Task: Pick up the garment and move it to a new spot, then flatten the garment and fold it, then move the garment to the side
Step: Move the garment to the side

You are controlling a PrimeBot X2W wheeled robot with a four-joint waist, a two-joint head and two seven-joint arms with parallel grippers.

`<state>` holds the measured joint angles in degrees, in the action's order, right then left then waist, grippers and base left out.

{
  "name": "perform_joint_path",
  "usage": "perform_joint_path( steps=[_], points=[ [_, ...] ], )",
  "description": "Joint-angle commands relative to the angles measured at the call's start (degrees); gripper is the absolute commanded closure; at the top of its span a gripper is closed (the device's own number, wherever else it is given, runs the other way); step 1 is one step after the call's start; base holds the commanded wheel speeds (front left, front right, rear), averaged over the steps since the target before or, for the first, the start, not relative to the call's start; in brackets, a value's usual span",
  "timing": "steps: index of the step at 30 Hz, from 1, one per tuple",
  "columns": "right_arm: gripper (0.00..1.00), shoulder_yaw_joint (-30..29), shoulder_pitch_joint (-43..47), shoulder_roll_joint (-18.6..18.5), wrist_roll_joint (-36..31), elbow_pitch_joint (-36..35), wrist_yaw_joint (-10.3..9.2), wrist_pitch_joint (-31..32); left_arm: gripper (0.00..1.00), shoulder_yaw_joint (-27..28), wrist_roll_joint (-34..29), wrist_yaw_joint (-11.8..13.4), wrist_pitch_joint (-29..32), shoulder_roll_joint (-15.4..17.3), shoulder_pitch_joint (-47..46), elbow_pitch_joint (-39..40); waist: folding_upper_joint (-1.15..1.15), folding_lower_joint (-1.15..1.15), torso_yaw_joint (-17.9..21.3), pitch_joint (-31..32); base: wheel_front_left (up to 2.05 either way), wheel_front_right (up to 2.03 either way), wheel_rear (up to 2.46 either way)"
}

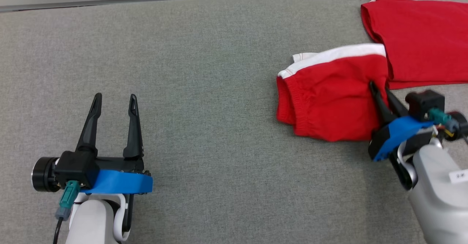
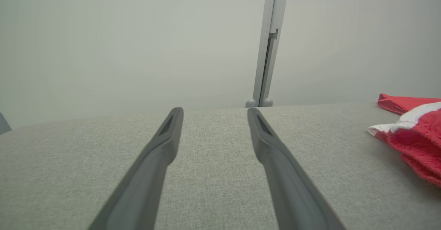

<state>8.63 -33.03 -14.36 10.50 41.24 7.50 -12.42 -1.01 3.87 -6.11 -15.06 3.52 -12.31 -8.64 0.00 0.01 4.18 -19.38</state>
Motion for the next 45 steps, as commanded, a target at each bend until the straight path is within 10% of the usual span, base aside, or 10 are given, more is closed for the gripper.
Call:
perform_joint_path(
  steps=[1, 23, 39, 40, 43, 45],
  points=[
    [1.0, 0.4, -2.6, -1.0, -0.4, -1.8, -0.01, 0.9, 0.0, -0.4, -0.4, -0.3, -0.1, 0.3, -1.4, 0.1, 0.0, -0.01, -0.4, -0.5, 0.0, 0.0, 0.0],
    [1.0, 0.0, -18.5, -23.0, 4.1, -6.3, -0.01, 15.4, 0.0, -1.7, -0.9, -0.9, -0.1, 0.8, -5.3, 3.2, 0.0, -0.01, -1.0, -10.0, 0.0, 0.0, 0.0],
    [1.0, -2.2, -23.7, -26.1, 0.5, -1.9, -0.04, 18.5, 0.0, -2.9, -0.4, -1.2, -0.1, 1.0, -7.2, 3.7, 0.0, -0.01, -1.8, -13.0, 0.0, 0.0, 0.0],
    [0.93, -2.7, -23.8, -25.6, 0.5, -2.0, -0.04, 18.2, 0.0, -2.8, -0.4, -1.2, -0.1, 1.0, -7.1, 3.6, 0.0, -0.01, -1.8, -13.0, 0.0, 0.0, 0.0],
    [0.0, -3.3, -23.8, -24.9, -0.7, -1.7, -0.04, 18.2, 0.0, -2.7, -0.3, -1.2, -0.1, 0.9, -7.0, 3.2, 0.0, -0.01, -1.6, -12.8, 0.0, 0.0, 0.0],
    [0.0, -3.8, -23.8, -24.5, -1.6, -1.5, -0.04, 18.3, 0.0, -2.6, -0.2, -1.2, -0.1, 0.8, -7.1, 2.9, 0.0, -0.01, -1.6, -12.5, 0.0, 0.0, 0.0]
  ],
)
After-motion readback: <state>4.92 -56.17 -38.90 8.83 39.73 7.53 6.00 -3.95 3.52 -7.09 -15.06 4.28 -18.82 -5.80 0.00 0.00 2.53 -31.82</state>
